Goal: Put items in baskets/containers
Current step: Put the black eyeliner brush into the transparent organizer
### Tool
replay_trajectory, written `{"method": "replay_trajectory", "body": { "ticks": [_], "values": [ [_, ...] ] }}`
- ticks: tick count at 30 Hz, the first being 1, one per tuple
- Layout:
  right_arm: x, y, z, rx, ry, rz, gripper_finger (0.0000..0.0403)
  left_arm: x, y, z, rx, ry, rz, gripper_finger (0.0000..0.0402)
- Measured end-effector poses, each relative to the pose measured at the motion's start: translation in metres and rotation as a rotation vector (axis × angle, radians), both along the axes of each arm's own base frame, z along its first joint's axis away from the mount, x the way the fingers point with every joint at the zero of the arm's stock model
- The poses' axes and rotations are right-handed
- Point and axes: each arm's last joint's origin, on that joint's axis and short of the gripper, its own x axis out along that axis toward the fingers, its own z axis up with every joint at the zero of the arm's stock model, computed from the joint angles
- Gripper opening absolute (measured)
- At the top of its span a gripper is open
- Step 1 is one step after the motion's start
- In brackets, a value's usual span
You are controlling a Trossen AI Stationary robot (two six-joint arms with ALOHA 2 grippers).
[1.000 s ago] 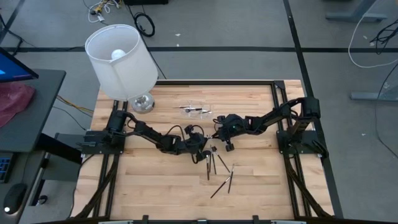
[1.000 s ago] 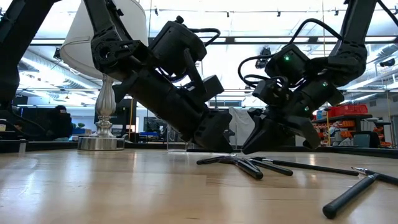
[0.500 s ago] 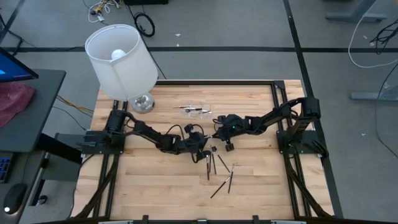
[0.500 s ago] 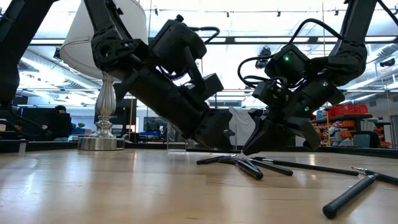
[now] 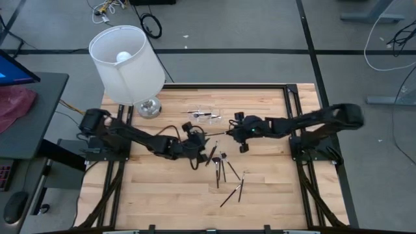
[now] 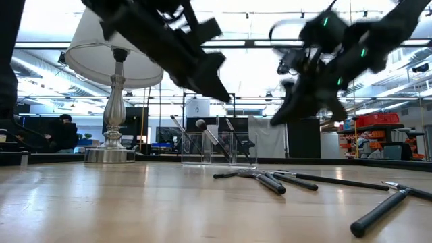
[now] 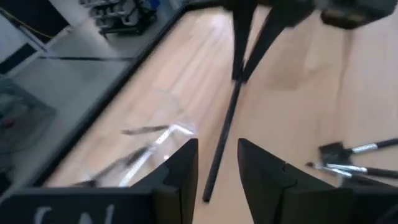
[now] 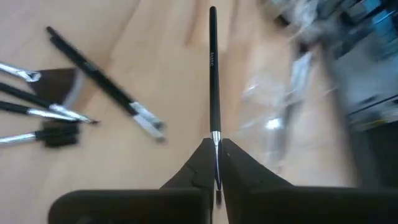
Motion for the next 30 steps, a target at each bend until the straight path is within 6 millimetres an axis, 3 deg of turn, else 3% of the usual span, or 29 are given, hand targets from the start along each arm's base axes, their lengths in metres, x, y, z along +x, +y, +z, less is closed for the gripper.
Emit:
{"method": "replay_trajectory", "body": {
  "ticks": [6, 11, 20, 30],
  "values": [
    [-0.008, 0.013, 0.059, -0.411, 0.096, 0.028, 0.0013, -0.020, 0.009, 0.009, 0.088, 0.124, 0.101, 0.0115],
    [-0.011, 0.004, 0.074, -0.704, 0.394, 0.109, 0.0011, -0.028, 0.011, -0.002, 0.093, 0.196, 0.125, 0.0115],
    [0.009, -0.021, 0.069, -1.079, 0.617, 0.204, 0.0011, -0.042, 0.026, -0.025, 0.081, 0.260, 0.172, 0.0115],
    [0.029, -0.033, 0.044, -1.164, 0.700, 0.341, 0.0011, -0.046, 0.042, -0.033, 0.018, 0.268, 0.211, 0.0115]
  ]
}}
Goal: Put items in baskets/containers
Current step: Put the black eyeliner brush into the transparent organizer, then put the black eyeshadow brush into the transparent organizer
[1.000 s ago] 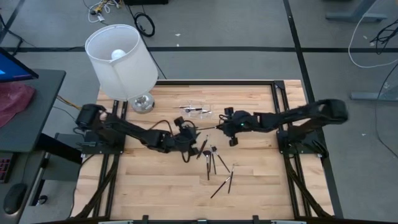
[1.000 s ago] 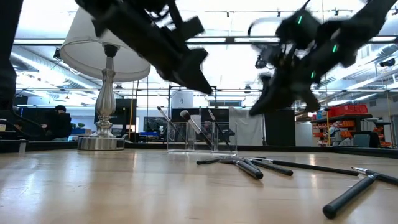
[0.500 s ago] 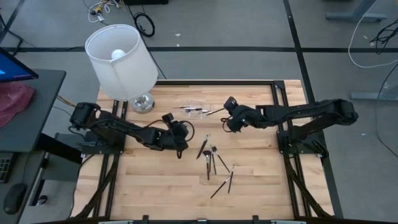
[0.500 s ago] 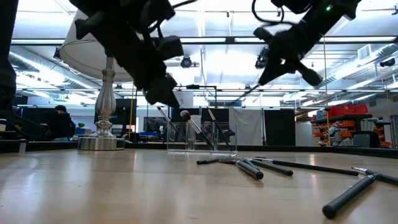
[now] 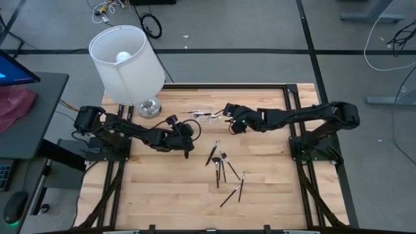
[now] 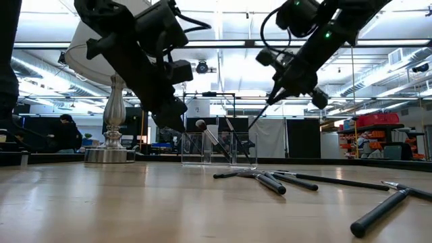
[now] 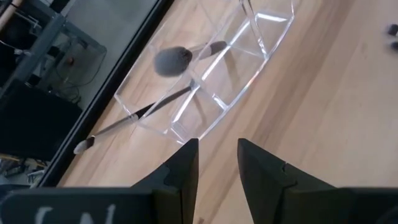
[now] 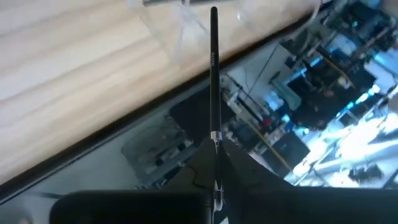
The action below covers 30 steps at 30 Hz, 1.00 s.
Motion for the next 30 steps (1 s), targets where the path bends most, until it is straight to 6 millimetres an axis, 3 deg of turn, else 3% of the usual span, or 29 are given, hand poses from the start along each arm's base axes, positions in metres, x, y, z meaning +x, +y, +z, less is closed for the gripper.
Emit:
{"method": "replay_trajectory", "body": {
  "ticks": [6, 13, 23, 30],
  "values": [
    [0.010, -0.001, -0.013, 0.009, 0.006, 0.017, 0.0014, 0.000, 0.000, 0.000, -0.002, 0.002, -0.002, 0.0115],
    [0.017, -0.002, -0.017, 0.081, -0.126, -0.050, 0.0042, 0.000, 0.000, 0.000, -0.003, 0.002, -0.003, 0.0115],
    [0.017, -0.002, -0.017, 0.032, -0.072, -0.004, 0.0076, 0.000, 0.000, 0.000, -0.003, 0.003, -0.003, 0.0115],
    [0.021, -0.002, -0.008, 0.094, -0.350, -0.197, 0.0090, 0.001, -0.001, -0.001, -0.044, -0.013, -0.011, 0.0115]
  ]
}}
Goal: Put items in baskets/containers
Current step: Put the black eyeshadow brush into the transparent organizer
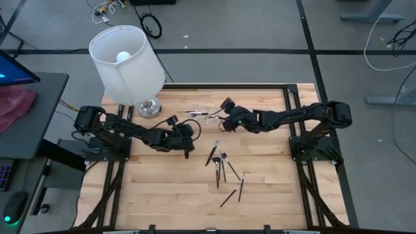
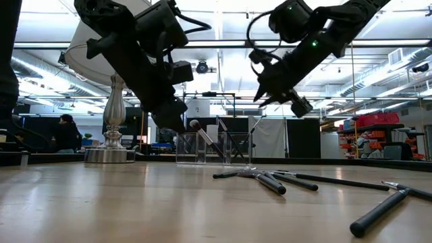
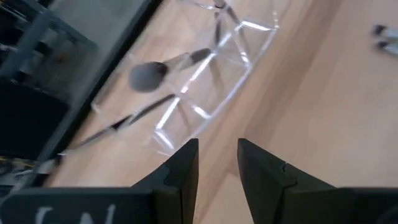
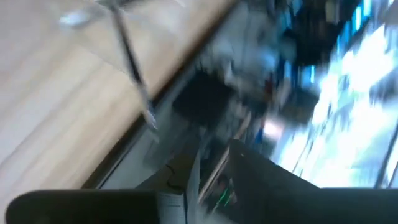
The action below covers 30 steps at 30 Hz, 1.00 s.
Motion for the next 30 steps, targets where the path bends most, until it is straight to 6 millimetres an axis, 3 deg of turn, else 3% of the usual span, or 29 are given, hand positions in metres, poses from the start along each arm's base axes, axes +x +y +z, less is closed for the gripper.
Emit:
{"method": "replay_trajectory", "body": {
  "ticks": [5, 9, 17, 21, 30],
  "values": [
    [-0.005, 0.004, 0.004, -0.027, -0.257, -0.342, 0.0086, 0.008, -0.004, 0.003, -0.154, -0.136, -0.020, 0.0115],
    [-0.015, 0.016, -0.005, 0.058, -0.241, -0.373, 0.0074, 0.019, -0.008, 0.012, -0.255, -0.287, -0.092, 0.0115],
    [-0.036, 0.037, -0.017, 0.798, -0.212, -0.379, 0.0042, 0.028, -0.030, 0.014, -0.405, -0.458, -0.115, 0.0115],
    [-0.035, 0.044, -0.019, 1.052, -0.177, -0.340, 0.0030, 0.040, -0.049, 0.001, -0.445, -0.571, -0.149, 0.0115],
    [-0.042, 0.054, -0.045, 1.235, -0.173, -0.168, 0.0025, 0.052, -0.079, -0.056, -0.391, -0.562, -0.073, 0.0115]
  ]
}}
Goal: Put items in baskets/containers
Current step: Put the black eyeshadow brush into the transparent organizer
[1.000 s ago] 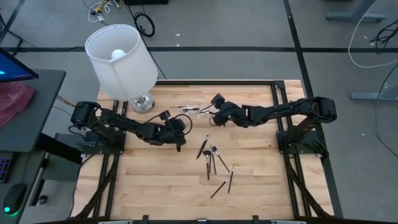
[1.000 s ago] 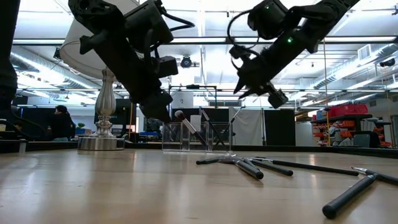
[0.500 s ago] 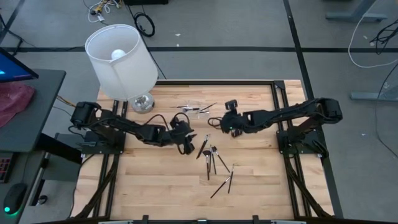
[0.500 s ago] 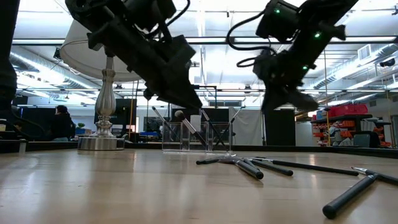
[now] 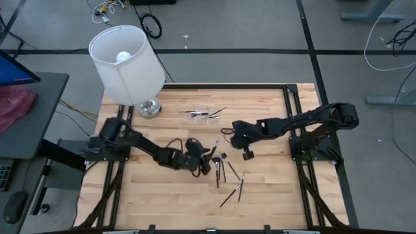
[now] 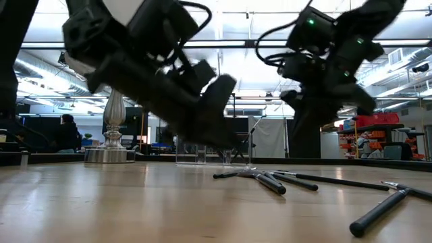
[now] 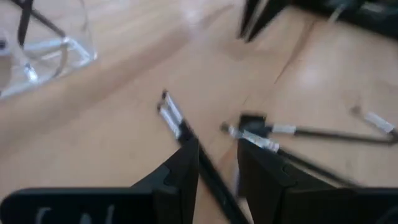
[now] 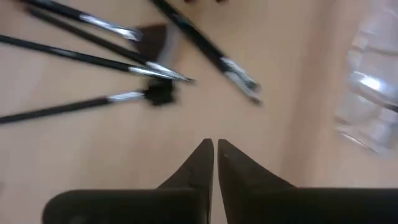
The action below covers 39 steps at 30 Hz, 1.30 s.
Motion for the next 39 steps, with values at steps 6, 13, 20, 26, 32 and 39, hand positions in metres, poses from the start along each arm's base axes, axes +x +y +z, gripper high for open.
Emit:
{"method": "replay_trajectory", "body": {
  "ticks": [6, 13, 20, 26, 32, 39],
  "values": [
    [-0.014, 0.004, -0.016, 0.095, -0.240, 0.093, 0.0025, 0.009, -0.022, -0.006, 0.096, -0.021, 0.039, 0.0115],
    [-0.025, 0.006, 0.003, 0.326, -0.760, 0.214, 0.0025, 0.010, -0.017, -0.006, 0.147, -0.005, 0.087, 0.0115],
    [-0.025, 0.006, 0.001, 0.346, -0.743, 0.160, 0.0034, 0.009, -0.011, -0.010, 0.126, 0.028, 0.118, 0.0115],
    [-0.024, 0.003, -0.003, 0.292, -0.711, 0.076, 0.0085, 0.008, -0.011, -0.013, 0.131, 0.036, 0.114, 0.0115],
    [-0.024, 0.003, -0.003, 0.284, -0.716, 0.071, 0.0142, 0.008, -0.011, -0.031, 0.130, 0.063, 0.122, 0.0115],
    [-0.024, 0.003, -0.003, 0.284, -0.713, 0.071, 0.0177, 0.008, -0.010, -0.036, 0.136, 0.070, 0.131, 0.0115]
  ]
}}
